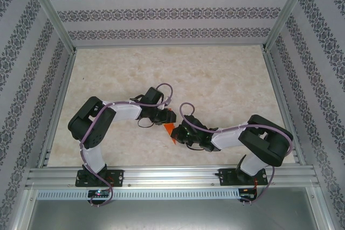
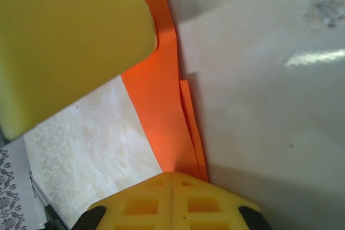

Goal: Fold a paper plane with a square sheet of paper (pick it up from the middle)
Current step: Fold the wing for the fifth time at the center of the table.

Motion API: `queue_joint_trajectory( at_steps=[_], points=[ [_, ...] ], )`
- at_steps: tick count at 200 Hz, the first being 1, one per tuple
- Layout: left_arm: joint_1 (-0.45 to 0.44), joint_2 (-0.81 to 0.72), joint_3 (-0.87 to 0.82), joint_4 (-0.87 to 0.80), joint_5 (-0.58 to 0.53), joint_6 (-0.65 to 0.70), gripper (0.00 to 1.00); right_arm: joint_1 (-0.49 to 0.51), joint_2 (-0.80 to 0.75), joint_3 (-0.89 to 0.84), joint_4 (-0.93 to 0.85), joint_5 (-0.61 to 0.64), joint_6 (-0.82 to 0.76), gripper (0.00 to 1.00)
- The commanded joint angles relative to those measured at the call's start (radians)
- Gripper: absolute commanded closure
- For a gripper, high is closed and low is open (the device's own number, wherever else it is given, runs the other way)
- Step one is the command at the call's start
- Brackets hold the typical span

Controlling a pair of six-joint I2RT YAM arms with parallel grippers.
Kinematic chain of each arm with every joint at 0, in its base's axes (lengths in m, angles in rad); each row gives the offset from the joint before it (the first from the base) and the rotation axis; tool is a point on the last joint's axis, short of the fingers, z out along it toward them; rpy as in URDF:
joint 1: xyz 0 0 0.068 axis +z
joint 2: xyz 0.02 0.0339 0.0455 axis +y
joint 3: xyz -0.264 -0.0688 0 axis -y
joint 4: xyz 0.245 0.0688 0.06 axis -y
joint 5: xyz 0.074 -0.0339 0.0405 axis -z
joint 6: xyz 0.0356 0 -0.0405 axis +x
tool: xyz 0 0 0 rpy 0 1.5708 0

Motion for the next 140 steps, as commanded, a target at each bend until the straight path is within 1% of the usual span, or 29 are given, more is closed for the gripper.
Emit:
queue_joint_trajectory(
  at_steps=[1,27,57,82,105,123,140],
  points=[
    [0.004,0.020,-0.046,0.017,-0.078,0.034,0.61,-0.005,-0.070,0.017,-0.121,0.010,-0.054,0.98],
    [0.004,0.019,-0.064,0.018,-0.083,0.039,0.61,-0.005,-0.094,0.085,-0.159,-0.020,-0.099,0.96],
    [0.004,0.028,-0.058,0.014,-0.075,0.040,0.61,-0.007,-0.023,0.130,-0.152,-0.035,-0.083,0.95],
    [0.004,0.028,-0.050,-0.006,-0.087,0.040,0.61,-0.008,0.076,0.108,-0.115,-0.036,-0.037,0.96],
    [0.004,0.025,-0.049,-0.019,-0.103,0.041,0.61,-0.008,0.152,0.032,-0.018,-0.048,0.025,0.97],
    [0.004,0.030,-0.047,-0.026,-0.107,0.045,0.61,-0.003,0.154,-0.015,0.022,-0.047,0.047,0.97],
    [0.006,0.031,-0.048,-0.032,-0.118,0.047,0.61,0.003,0.117,-0.026,0.001,-0.057,0.040,0.96]
  ],
)
